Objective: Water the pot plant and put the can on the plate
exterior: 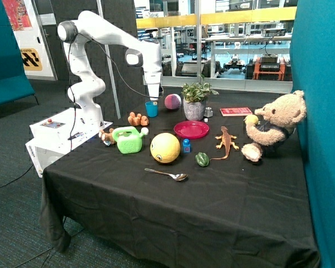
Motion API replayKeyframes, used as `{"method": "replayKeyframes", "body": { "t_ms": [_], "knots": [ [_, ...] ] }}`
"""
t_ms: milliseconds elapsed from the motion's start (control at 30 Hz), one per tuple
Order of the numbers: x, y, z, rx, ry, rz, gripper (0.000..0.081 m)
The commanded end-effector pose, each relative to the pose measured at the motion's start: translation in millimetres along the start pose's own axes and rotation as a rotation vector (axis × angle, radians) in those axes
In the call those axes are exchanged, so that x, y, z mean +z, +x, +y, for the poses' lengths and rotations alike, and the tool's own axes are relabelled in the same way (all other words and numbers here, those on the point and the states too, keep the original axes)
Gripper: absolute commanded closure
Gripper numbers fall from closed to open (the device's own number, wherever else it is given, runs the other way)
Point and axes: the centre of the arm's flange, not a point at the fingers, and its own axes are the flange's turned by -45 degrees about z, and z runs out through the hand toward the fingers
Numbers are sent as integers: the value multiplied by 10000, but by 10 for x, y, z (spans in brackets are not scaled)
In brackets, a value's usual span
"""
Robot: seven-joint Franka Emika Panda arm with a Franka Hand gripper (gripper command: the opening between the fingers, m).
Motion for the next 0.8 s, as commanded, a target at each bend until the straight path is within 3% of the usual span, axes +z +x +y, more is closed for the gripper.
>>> {"method": "replayKeyframes", "body": {
  "t_ms": [0, 200, 467, 767],
  "knots": [
    [46, -121, 247, 130, 2, -17, 745],
    [41, -131, 344, 171, 2, -17, 707],
    [132, -7, 369, 4, 2, -17, 417],
    [236, 130, 258, -300, 3, -17, 297]
  ]
}}
